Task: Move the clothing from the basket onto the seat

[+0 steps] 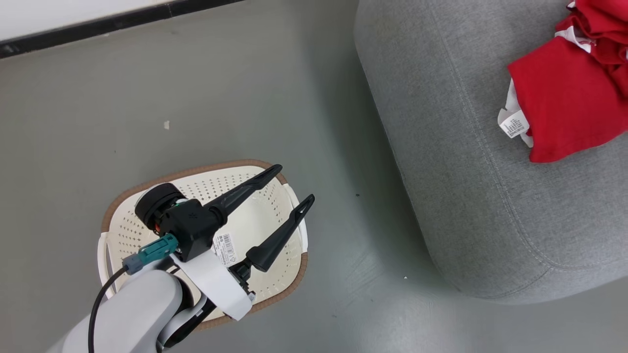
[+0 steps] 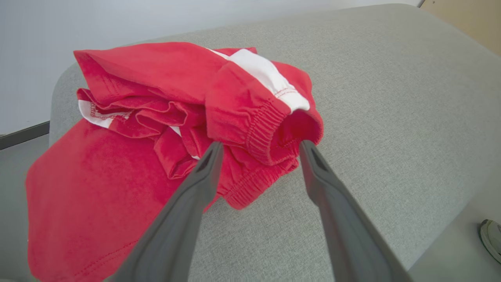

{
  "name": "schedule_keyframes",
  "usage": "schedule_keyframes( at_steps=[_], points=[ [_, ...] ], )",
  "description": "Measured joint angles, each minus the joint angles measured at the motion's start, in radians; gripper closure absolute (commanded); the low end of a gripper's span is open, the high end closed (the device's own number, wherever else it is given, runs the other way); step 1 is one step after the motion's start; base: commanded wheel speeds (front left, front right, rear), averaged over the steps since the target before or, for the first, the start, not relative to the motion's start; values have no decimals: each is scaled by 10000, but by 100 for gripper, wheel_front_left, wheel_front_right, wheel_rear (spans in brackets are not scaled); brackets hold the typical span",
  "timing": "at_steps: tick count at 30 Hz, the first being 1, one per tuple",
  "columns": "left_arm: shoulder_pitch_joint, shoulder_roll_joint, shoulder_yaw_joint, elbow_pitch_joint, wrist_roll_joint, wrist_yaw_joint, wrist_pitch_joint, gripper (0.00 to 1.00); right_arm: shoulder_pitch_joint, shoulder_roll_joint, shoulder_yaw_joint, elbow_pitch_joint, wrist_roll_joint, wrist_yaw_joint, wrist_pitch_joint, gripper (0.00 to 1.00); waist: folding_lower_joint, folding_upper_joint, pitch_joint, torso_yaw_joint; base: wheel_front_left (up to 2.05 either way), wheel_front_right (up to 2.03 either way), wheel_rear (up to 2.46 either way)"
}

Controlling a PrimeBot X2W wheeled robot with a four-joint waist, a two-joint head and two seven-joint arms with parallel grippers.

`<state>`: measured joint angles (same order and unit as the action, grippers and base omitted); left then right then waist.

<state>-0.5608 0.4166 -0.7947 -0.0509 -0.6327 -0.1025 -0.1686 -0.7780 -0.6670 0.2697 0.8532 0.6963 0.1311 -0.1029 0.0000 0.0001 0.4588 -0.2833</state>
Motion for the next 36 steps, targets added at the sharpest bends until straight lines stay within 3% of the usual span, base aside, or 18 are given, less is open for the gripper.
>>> schedule_keyframes(
  at_steps=[14, 20, 36],
  points=[
    [243, -142, 12, 301, -98, 0, -222, 0, 312, -167, 343, -489, 1331, 0, 1732, 0, 0, 0, -712, -228, 0, 0, 0],
    [413, -291, 88, 378, -117, 33, -382, 0, 222, -679, 552, -1271, 1252, -2, 1569, 0, 0, 0, -1015, -217, 0, 0, 0],
    [821, -378, 625, 658, -201, 416, -625, 0, -73, -1135, 1335, -3147, 840, -2, 652, 0, 0, 0, -1828, 183, 0, 0, 0]
  ],
)
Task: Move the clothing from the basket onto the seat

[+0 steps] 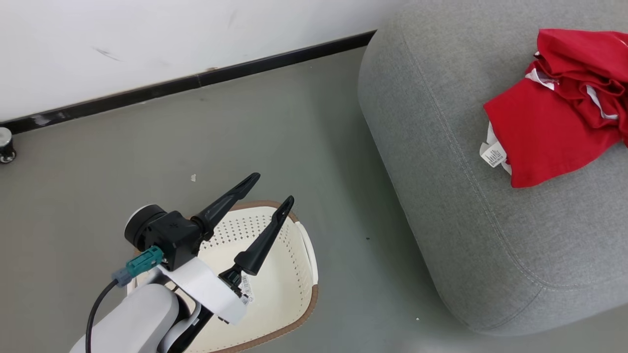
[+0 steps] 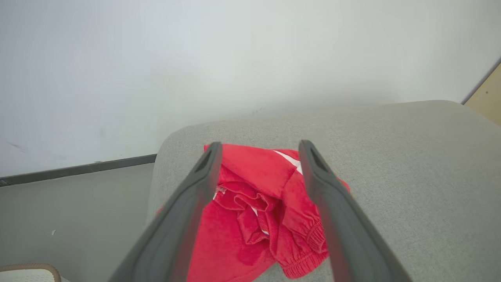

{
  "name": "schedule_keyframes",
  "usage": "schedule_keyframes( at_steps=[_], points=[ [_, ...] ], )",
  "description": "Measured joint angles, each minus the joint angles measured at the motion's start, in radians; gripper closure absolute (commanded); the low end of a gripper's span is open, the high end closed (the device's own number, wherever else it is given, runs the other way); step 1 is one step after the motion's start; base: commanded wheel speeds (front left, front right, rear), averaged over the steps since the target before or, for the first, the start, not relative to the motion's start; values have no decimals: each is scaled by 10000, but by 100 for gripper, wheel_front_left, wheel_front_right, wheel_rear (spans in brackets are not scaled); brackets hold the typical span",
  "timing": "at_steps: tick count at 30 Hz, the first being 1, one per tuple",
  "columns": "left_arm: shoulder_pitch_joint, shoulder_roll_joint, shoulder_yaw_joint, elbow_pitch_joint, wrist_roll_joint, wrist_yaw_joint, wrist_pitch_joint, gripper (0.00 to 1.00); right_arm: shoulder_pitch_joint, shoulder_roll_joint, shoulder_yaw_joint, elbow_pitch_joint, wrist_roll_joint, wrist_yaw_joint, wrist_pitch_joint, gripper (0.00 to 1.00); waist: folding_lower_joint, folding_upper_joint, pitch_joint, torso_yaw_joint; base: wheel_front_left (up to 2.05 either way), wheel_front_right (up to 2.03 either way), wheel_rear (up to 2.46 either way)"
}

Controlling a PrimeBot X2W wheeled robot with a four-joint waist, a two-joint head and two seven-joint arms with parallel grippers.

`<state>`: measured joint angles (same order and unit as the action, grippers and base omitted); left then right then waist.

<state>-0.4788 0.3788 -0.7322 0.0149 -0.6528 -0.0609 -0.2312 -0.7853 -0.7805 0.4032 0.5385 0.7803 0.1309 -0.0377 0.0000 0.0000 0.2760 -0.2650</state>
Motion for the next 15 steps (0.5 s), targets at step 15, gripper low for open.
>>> schedule_keyframes(
  at_steps=[15],
  points=[
    [452, 2, 775, 284, -320, 600, -119, 0, 110, 61, 391, -1162, -330, 0, -1371, 0, 0, 0, -573, 754, 0, 0, 0]
  ],
)
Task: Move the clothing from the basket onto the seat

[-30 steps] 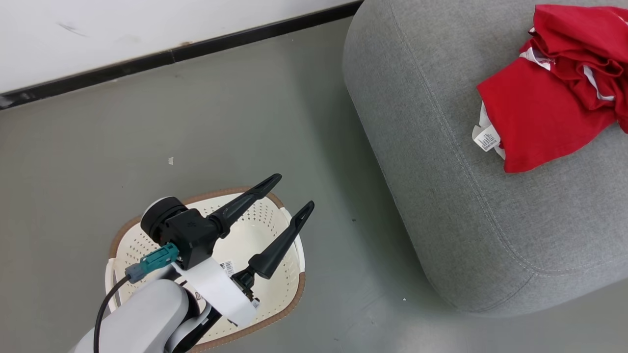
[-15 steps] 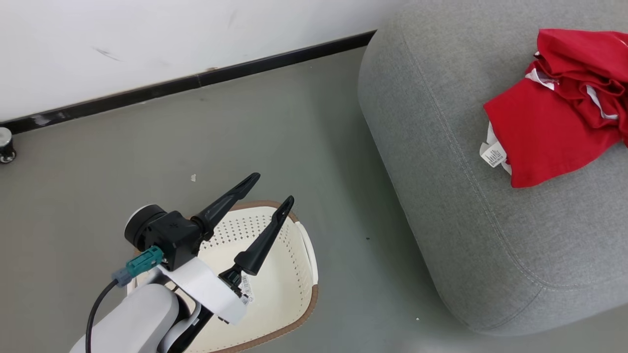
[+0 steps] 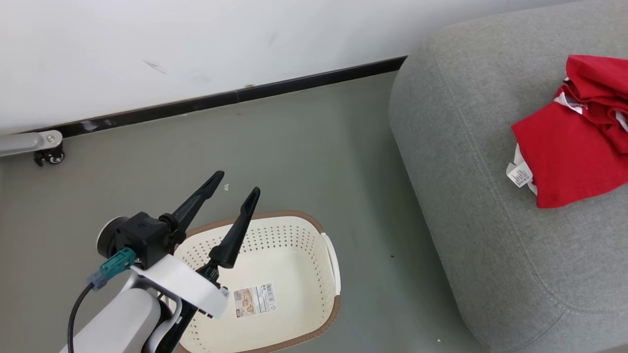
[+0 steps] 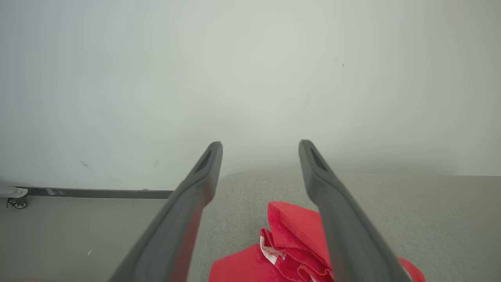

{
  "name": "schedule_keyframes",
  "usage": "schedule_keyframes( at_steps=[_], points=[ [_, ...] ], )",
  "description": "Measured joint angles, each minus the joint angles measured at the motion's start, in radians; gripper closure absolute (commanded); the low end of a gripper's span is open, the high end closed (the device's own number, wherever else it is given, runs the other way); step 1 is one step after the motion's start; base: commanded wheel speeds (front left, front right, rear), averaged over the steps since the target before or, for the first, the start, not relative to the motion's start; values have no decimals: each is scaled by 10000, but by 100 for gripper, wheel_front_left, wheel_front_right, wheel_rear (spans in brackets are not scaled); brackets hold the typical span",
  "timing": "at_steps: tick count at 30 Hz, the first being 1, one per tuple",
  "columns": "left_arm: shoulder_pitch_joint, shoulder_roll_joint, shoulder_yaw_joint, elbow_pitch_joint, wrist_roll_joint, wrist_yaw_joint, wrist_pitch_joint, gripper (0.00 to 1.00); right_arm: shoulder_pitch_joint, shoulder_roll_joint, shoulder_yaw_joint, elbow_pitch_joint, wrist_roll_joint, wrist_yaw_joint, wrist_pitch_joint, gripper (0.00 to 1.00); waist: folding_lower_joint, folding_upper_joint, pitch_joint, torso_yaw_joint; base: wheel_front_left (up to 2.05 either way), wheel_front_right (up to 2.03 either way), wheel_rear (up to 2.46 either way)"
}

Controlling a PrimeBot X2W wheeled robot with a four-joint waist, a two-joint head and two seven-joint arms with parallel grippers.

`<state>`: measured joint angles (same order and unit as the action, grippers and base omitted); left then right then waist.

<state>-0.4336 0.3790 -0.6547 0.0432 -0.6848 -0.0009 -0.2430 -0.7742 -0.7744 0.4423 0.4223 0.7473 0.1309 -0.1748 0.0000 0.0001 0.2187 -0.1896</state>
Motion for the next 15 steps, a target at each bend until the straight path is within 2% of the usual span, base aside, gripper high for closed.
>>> schedule_keyframes(
  at_steps=[9, 15],
  points=[
    [447, 29, 723, 384, -90, 472, -52, 0, 596, 290, 207, -713, -474, 0, -614, 0, 0, 0, -368, 569, 0, 0, 0],
    [817, 6, 1083, 589, -196, 644, -54, 0, 1097, 631, -42, -976, -698, 0, -719, 0, 0, 0, -628, 935, 0, 0, 0]
  ],
)
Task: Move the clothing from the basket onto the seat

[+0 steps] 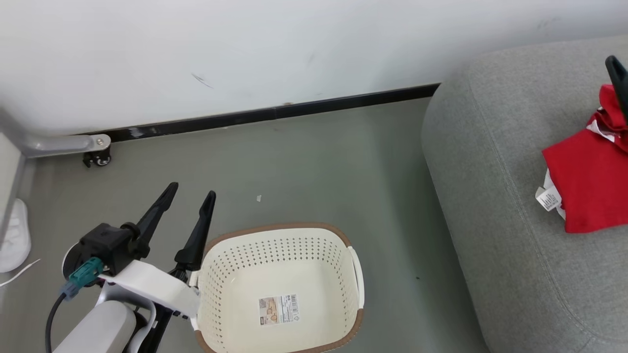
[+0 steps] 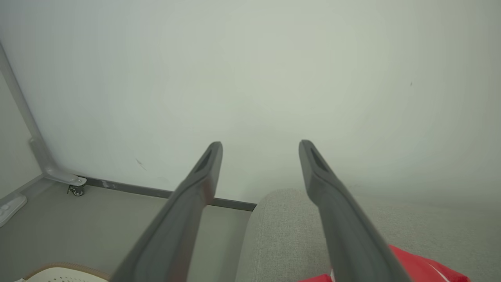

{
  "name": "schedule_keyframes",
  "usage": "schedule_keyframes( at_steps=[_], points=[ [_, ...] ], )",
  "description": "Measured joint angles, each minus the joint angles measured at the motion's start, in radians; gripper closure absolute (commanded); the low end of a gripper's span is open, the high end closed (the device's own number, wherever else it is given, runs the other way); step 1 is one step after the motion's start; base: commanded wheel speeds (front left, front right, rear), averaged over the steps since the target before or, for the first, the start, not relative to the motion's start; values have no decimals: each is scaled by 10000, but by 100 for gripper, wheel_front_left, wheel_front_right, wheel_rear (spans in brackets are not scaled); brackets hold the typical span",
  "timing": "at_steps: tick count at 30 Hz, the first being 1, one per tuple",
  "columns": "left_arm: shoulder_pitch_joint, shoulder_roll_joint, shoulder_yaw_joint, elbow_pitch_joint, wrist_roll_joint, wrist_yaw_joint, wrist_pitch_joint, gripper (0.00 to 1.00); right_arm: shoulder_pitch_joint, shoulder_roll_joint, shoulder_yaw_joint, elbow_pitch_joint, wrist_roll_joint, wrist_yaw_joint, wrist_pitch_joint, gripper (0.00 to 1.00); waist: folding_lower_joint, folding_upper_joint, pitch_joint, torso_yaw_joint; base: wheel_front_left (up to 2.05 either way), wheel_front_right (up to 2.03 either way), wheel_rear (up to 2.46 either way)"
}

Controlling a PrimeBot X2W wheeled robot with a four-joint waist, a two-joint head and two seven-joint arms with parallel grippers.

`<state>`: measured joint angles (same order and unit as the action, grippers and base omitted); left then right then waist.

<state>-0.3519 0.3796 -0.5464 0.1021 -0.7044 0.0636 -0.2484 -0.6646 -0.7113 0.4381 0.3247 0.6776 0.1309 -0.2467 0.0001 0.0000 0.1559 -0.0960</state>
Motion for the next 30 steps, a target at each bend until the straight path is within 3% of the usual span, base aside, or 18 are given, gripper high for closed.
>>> schedule_keyframes(
  at_steps=[8, 30],
  points=[
    [553, -188, 715, 159, -86, 265, -12, 0, 1167, 562, -679, -36, -545, 0, -12, 0, -1, 0, -367, 523, 0, 0, 0],
    [1443, -888, 1804, 385, 88, 261, -40, 0, 4238, 2847, -2228, -1530, -1852, 0, -12, 0, -1, 0, -809, 1419, 0, 0, 0]
  ],
)
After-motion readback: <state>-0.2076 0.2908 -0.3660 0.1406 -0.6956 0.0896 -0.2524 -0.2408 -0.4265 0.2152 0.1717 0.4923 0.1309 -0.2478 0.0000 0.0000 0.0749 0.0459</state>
